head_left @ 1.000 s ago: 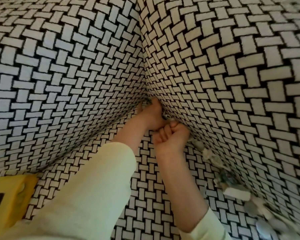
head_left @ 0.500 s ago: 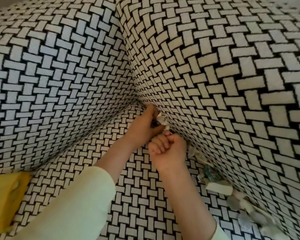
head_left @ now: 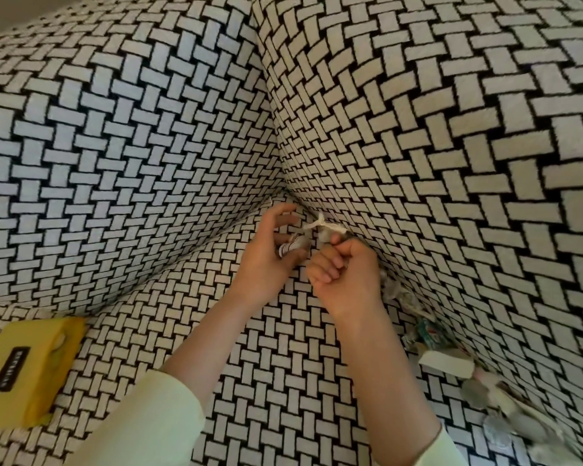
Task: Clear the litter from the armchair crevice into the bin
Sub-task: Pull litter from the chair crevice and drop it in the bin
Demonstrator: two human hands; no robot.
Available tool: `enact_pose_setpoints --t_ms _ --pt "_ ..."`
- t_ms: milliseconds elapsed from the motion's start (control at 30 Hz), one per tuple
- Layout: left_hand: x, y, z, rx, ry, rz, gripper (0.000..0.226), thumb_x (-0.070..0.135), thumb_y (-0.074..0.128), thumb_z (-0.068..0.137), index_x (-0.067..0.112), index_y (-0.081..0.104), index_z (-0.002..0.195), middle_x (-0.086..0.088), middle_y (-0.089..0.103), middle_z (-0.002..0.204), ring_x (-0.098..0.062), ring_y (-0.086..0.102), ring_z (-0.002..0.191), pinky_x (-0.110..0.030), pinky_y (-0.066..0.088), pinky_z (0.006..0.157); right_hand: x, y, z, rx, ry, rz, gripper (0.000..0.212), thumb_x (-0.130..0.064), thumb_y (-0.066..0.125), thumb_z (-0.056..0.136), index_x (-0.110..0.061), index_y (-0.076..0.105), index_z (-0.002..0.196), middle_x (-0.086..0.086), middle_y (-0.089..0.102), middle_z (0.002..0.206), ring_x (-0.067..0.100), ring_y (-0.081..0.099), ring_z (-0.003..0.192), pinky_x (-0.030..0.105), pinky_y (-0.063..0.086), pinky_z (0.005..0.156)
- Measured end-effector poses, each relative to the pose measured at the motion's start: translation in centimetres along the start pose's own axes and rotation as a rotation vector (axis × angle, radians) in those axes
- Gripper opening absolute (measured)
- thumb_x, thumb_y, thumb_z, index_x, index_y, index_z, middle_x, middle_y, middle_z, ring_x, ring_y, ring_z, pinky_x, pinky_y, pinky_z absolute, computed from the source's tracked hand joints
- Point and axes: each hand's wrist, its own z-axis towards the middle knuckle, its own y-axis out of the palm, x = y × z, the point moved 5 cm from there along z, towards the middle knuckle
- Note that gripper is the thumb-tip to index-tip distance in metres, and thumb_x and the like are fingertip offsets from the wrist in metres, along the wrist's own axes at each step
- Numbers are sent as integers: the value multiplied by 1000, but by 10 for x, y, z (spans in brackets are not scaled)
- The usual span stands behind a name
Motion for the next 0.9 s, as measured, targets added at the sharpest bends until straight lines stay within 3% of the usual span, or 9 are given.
enact_pose_setpoints --t_ms 167,267,367,400,467,633,767,833,900 --pt "-2 -12 -6 -25 -108 -160 67 -13 57 81 31 37 127 4 48 119 -1 56 91 -11 51 74 2 2 11 21 -29 -253 27 -1 26 85 -12 45 69 -7 30 39 4 23 28 11 19 32" --pt "-5 -21 -11 -35 -158 -257 63 -17 52 82 29 42 123 -4 51 122 0 58 87 -11 51 70 -4 12 6 32 -208 -908 28 -9 33 92 -17 54 75 -8 40 52 1 33 38 16 26 38" --pt "-7 -29 -15 -75 -167 -295 68 -22 49 80 34 43 119 -6 48 126 -1 59 89 -14 52 69 -3 24 0 -7 -495 -1656 18 -29 40 95 -22 55 100 -4 59 82 13 55 72 27 45 63" --pt "-8 -31 -16 -95 -169 -299 73 -25 48 79 34 42 121 -5 47 128 -2 59 94 -14 53 69 0 25 -1 -22 -524 -1816 23 -36 42 95 -22 54 107 -3 62 89 16 58 83 30 47 73" --pt "-10 -32 -17 -129 -169 -292 80 -28 47 76 38 40 122 -1 46 129 -3 54 108 -14 54 72 7 26 -1 -39 -522 -2018 28 -40 45 93 -19 54 110 -1 65 96 18 60 88 30 45 72" --pt "-14 -30 -19 -183 -141 -199 86 -26 52 74 45 37 120 6 40 139 -5 36 131 -12 45 91 12 29 -4 -55 -566 -2202 36 -38 50 92 -12 46 117 7 64 101 25 60 93 29 39 66" --pt "-10 -36 -21 -156 -75 107 81 -6 67 76 36 33 137 9 39 143 1 34 130 -7 28 102 13 26 -8 16 -604 -2316 49 -33 53 92 -10 30 128 10 64 104 28 60 94 30 36 64" --pt "-10 -38 -21 -169 -85 139 87 -5 67 76 37 27 141 10 32 148 0 28 134 -17 25 109 16 29 -9 -20 -618 -2315 50 -35 50 93 -11 29 131 9 63 104 27 60 94 29 34 63" --pt "-9 -40 -21 -216 -114 85 93 -10 64 76 43 21 140 12 24 151 2 25 134 -13 31 104 19 31 -7 -72 -604 -2297 51 -38 48 93 -15 27 134 8 62 107 26 59 96 29 33 64"
